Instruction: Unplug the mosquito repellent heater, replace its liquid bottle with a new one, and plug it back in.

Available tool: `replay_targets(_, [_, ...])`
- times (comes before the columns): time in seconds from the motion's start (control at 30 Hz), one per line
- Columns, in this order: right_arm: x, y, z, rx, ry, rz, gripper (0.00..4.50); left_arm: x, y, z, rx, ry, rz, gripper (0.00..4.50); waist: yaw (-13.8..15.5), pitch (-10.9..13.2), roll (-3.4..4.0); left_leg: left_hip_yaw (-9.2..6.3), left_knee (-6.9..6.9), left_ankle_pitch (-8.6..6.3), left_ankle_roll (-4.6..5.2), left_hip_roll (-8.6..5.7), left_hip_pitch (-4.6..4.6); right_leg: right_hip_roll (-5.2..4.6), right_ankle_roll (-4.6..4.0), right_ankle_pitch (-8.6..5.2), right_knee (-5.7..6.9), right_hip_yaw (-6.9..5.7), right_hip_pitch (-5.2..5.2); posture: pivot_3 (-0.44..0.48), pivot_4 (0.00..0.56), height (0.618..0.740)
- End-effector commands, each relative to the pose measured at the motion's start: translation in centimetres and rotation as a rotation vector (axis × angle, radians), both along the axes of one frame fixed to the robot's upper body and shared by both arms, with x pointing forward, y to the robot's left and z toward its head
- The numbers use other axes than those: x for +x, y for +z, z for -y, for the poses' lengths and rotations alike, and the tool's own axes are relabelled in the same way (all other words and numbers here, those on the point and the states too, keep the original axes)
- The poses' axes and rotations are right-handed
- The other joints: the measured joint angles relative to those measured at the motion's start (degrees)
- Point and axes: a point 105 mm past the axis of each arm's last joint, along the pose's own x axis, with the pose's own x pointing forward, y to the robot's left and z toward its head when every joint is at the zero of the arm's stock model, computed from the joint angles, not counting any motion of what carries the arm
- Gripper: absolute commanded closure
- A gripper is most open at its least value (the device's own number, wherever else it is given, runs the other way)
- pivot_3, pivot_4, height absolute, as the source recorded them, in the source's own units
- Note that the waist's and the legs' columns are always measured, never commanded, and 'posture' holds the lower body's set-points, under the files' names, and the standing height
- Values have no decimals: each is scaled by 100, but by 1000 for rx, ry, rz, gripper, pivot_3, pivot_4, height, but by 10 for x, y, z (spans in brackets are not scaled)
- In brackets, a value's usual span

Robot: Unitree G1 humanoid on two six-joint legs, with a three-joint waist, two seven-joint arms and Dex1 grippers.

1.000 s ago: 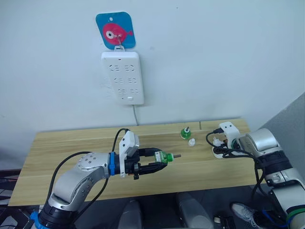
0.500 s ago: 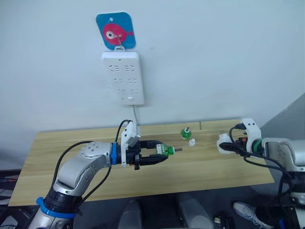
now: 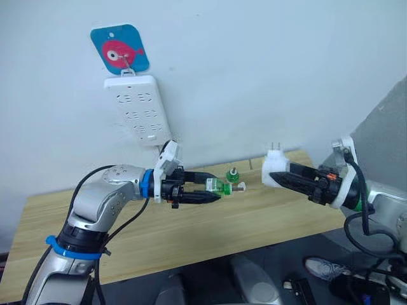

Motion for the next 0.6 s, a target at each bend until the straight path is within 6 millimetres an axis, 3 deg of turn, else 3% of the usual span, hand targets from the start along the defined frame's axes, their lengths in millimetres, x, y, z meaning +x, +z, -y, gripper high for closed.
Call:
replay_targets(0.03, [-11, 9, -11, 18, 58, 29, 1547, 0, 20, -2, -65, -3, 17, 2140, -13, -16, 0, 0, 0, 0, 0, 0, 0, 0, 0, 0, -2, 0, 0, -320, 114, 740])
replay_targets(0.23, [-10, 15, -18, 105, 97, -2, 1547, -5, 35, -6, -137, 7, -56, 2140, 12, -29, 1, -6, -1, -1, 0, 0, -2, -2, -1, 1, 0, -4, -1, -277, 104, 740])
replay_targets(0.6, [-19, 22, -29, 179, 216, -48, 1547, -18, 37, -8, -120, -17, -86, 2140, 144, -68, 3, -5, 16, -1, 0, -1, 4, -1, 0, 0, 33, -2, -2, -233, 95, 740])
